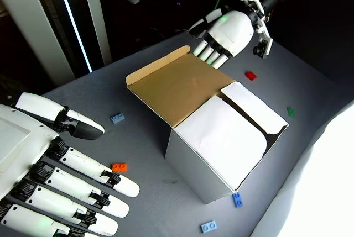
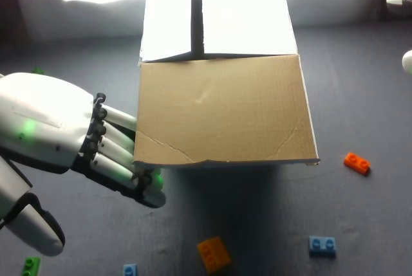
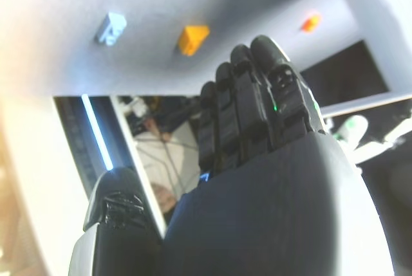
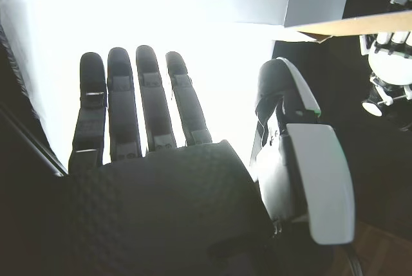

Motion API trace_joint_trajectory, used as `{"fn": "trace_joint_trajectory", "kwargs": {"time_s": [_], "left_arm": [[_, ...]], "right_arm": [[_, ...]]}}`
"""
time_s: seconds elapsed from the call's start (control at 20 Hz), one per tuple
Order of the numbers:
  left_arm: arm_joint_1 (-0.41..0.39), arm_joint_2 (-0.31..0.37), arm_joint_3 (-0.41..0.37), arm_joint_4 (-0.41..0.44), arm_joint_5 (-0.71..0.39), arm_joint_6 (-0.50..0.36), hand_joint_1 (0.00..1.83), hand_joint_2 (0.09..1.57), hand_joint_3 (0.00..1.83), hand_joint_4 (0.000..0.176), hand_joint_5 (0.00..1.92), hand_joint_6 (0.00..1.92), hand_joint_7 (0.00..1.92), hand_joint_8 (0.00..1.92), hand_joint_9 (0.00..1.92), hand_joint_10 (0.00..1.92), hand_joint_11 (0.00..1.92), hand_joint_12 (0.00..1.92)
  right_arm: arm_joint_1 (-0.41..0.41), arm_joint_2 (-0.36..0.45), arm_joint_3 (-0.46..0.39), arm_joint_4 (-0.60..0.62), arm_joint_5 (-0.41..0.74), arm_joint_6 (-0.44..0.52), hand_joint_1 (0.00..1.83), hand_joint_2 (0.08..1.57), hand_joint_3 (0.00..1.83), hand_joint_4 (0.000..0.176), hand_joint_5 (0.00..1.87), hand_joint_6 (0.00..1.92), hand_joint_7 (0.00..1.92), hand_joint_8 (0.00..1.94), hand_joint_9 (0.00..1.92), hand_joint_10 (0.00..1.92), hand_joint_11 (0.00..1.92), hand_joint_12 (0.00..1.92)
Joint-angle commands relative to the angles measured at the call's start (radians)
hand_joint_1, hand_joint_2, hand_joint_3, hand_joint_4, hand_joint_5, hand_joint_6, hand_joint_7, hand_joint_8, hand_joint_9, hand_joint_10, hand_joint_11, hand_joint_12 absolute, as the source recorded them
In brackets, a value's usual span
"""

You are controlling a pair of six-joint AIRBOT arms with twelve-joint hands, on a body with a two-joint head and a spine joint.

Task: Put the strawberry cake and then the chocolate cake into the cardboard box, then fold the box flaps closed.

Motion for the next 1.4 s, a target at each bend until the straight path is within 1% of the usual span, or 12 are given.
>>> {"fn": "trace_joint_trajectory", "kwargs": {"time_s": [0.0,0.05,0.1,0.25,0.3,0.45,0.5,0.6,0.75,1.0,1.3,1.35], "left_arm": [[-0.015,0.012,0.002,-0.097,-0.041,-0.009,0.00,1.21,0.00,0.034,0.23,0.02,0.32,0.01,0.33,0.01,0.00,0.92],[-0.028,0.013,0.007,-0.109,-0.056,-0.025,0.00,1.21,0.00,0.035,0.21,0.01,0.31,0.00,0.34,0.01,0.00,0.94],[-0.034,0.013,0.010,-0.115,-0.061,-0.031,0.00,1.21,0.00,0.038,0.18,0.00,0.29,0.00,0.35,0.01,0.00,0.96],[-0.068,0.014,0.024,-0.151,-0.083,-0.066,0.00,1.20,0.00,0.022,0.22,0.01,0.29,0.00,0.34,0.00,0.00,0.97],[-0.083,0.014,0.029,-0.164,-0.093,-0.078,0.00,1.20,0.00,0.022,0.25,0.01,0.30,0.00,0.34,0.00,0.00,0.93],[-0.126,0.014,0.045,-0.195,-0.118,-0.117,0.00,1.20,0.00,0.000,0.32,0.01,0.31,0.00,0.35,0.00,0.00,0.88],[-0.141,0.014,0.050,-0.201,-0.119,-0.128,0.00,1.23,0.01,0.000,0.31,0.01,0.28,0.00,0.31,0.00,0.00,0.84],[-0.173,0.012,0.060,-0.207,-0.120,-0.147,0.04,1.21,0.00,0.029,0.26,0.00,0.40,0.01,0.36,0.01,0.00,0.93],[-0.201,0.007,0.066,-0.207,-0.117,-0.161,0.07,1.22,0.00,0.026,0.25,0.00,0.48,0.01,0.40,0.01,0.00,0.93],[-0.245,-0.016,0.100,-0.210,-0.063,-0.175,0.07,1.22,0.00,0.026,0.25,0.00,0.48,0.00,0.40,0.01,0.00,0.92],[-0.296,-0.093,0.200,-0.197,0.063,-0.165,0.07,1.22,0.00,0.026,0.25,0.00,0.48,0.00,0.40,0.00,0.00,0.92],[-0.300,-0.108,0.217,-0.191,0.083,-0.162,0.06,1.22,0.00,0.033,0.28,0.01,0.46,0.00,0.41,0.00,0.00,0.95]], "right_arm": [[0.004,0.013,0.005,0.002,0.126,0.000,0.00,1.28,0.00,0.000,0.21,0.00,0.23,0.00,0.21,0.00,0.00,0.61],[0.004,0.013,0.005,0.002,0.128,0.000,0.00,1.29,0.00,0.000,0.21,0.00,0.23,0.00,0.21,0.00,0.00,0.60],[0.004,0.013,0.005,0.002,0.128,0.000,0.00,1.29,0.00,0.000,0.19,0.00,0.20,0.01,0.19,0.01,0.00,0.49],[0.004,0.013,0.005,0.002,0.128,0.000,0.00,1.31,0.00,0.000,0.17,0.01,0.17,0.00,0.15,0.00,0.00,0.31],[0.004,0.013,0.005,0.002,0.128,0.000,0.00,1.31,0.00,0.000,0.17,0.01,0.19,0.01,0.16,0.01,0.00,0.34],[0.004,0.013,0.005,0.002,0.135,0.000,0.00,1.31,0.00,0.000,0.18,0.01,0.21,0.00,0.18,0.01,0.00,0.43],[0.005,0.013,0.005,0.002,0.141,0.000,0.00,1.31,0.00,0.000,0.16,0.00,0.22,0.00,0.18,0.01,0.00,0.48],[0.005,0.013,0.005,0.003,0.150,0.000,0.03,1.31,0.00,0.000,0.15,0.00,0.19,0.00,0.14,0.00,0.00,0.52],[0.005,0.012,0.005,0.003,0.150,0.000,0.08,1.29,0.00,0.000,0.25,0.03,0.23,0.01,0.18,0.01,0.00,0.56],[0.006,0.012,0.005,0.003,0.150,0.000,0.08,1.29,0.00,0.000,0.25,0.03,0.23,0.01,0.19,0.02,0.00,0.56],[0.006,0.012,0.006,0.004,0.151,0.000,0.08,1.29,0.00,0.000,0.25,0.03,0.23,0.01,0.19,0.01,0.00,0.56],[0.007,0.012,0.006,0.004,0.152,0.000,0.13,1.27,0.00,0.000,0.26,0.02,0.28,0.01,0.23,0.03,0.00,0.69]]}}
